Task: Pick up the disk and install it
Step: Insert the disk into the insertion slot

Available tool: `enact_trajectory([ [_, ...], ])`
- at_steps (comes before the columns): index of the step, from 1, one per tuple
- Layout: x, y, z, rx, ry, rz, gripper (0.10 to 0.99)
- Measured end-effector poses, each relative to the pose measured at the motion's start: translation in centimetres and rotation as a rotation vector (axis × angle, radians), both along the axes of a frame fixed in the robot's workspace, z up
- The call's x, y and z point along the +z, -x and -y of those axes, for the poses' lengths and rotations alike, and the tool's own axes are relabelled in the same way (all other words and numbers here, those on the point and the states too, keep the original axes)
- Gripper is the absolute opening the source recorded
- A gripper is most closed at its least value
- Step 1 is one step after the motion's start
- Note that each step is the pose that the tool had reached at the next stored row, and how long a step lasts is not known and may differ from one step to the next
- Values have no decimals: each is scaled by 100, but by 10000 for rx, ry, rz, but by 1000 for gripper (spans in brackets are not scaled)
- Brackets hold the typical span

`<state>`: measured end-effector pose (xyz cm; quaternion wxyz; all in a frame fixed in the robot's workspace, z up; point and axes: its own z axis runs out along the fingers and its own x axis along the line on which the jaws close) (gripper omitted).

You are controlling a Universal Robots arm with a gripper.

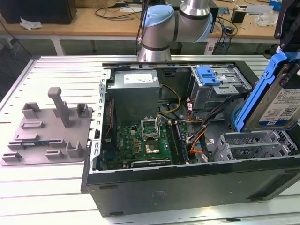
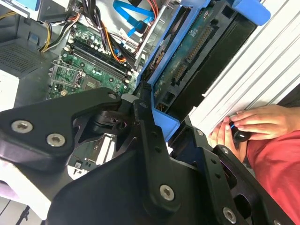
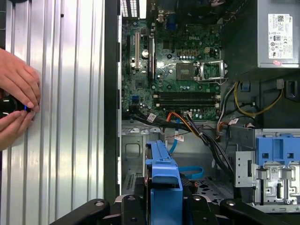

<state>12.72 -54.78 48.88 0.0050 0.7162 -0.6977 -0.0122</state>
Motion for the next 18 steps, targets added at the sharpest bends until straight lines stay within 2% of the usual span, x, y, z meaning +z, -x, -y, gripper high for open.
enact_trajectory([
  [18,-8,56,-73,17,2,7,369],
])
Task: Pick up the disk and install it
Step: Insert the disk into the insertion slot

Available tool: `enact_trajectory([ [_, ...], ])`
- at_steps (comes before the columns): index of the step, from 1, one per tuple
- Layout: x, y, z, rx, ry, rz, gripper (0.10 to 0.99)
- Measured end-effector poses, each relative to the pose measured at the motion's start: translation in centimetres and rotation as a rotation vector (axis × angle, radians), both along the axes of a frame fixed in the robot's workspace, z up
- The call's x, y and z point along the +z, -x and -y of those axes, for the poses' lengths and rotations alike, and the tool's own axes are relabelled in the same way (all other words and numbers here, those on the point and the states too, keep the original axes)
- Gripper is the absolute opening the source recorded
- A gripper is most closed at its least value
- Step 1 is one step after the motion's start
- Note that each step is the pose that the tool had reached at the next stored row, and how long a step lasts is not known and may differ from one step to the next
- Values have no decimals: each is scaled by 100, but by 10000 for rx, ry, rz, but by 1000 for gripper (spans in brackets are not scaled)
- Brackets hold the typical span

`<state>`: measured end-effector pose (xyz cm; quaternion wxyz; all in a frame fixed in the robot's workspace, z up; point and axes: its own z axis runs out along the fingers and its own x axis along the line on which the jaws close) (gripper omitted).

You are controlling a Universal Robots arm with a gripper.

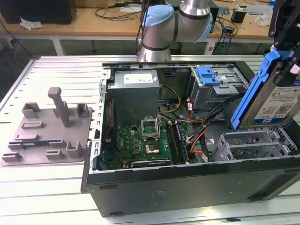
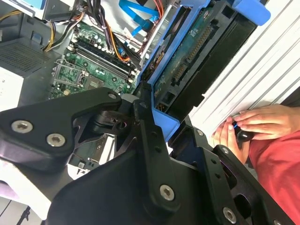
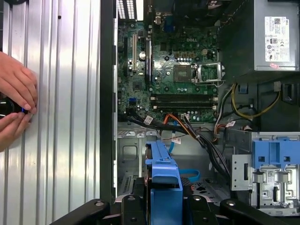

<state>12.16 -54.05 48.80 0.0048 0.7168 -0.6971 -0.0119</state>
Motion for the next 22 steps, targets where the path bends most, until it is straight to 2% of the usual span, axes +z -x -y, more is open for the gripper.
enact_trajectory([
  [12,-7,0,-54,106,-1,-1,369],
  [22,-10,5,-57,129,0,0,369],
])
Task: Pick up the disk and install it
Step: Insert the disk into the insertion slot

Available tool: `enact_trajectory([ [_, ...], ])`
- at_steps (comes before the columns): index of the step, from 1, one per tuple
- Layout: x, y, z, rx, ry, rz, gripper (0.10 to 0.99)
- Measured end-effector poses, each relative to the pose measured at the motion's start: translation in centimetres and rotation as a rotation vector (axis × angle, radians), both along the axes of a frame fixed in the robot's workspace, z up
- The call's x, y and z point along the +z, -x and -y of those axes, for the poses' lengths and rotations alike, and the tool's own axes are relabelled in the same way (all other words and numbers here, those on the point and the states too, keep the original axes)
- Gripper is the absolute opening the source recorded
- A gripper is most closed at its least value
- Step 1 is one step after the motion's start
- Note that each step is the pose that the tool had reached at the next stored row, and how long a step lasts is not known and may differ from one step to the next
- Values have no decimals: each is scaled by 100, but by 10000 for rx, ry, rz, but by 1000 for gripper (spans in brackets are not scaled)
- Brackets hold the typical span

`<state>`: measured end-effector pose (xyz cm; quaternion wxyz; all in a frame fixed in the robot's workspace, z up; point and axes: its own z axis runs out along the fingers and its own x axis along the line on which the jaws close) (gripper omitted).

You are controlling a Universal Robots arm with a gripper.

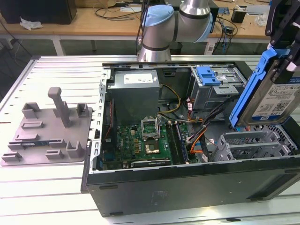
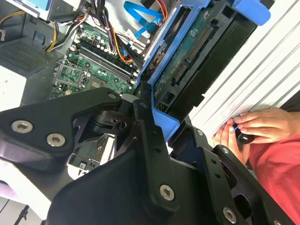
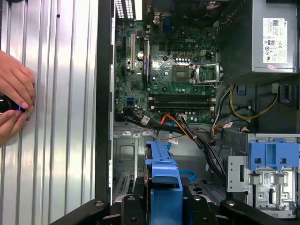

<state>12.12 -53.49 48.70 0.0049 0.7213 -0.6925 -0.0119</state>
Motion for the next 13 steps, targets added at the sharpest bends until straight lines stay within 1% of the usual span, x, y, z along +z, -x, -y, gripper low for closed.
enact_trajectory([
  [7,-15,5,16,1,2,0,369],
  [13,-44,5,18,5,0,0,369],
])
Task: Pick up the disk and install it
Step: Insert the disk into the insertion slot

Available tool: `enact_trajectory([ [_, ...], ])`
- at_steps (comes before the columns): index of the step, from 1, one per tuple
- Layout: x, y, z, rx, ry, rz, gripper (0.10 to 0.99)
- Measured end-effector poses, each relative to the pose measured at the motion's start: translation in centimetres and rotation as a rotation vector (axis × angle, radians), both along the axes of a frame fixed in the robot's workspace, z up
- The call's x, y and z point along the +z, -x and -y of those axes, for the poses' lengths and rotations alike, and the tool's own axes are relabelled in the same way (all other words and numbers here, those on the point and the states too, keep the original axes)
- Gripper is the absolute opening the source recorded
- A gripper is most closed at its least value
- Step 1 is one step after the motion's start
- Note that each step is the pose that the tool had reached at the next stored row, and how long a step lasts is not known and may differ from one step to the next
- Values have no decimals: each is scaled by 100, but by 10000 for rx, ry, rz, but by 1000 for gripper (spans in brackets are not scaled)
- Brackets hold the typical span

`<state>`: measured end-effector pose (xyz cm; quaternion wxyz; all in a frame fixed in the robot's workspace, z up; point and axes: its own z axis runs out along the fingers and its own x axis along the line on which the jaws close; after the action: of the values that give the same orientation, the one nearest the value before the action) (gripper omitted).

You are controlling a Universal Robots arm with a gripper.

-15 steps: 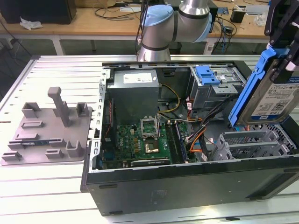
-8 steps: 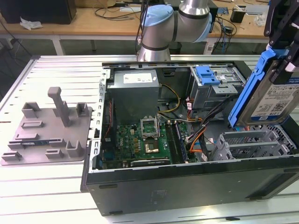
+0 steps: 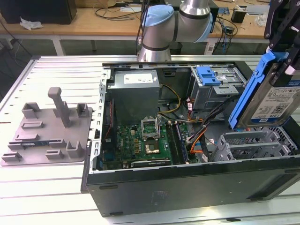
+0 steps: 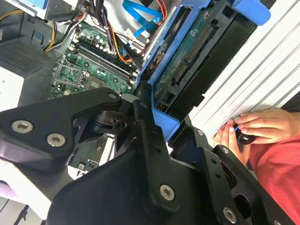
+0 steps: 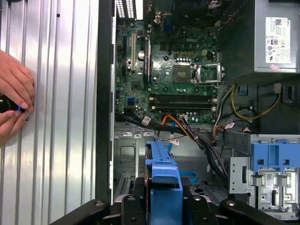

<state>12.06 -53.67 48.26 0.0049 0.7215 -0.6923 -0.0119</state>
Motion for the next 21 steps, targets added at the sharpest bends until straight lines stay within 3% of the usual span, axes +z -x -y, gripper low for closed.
enact_trajectory([
  [21,-87,0,30,121,-1,0,369],
])
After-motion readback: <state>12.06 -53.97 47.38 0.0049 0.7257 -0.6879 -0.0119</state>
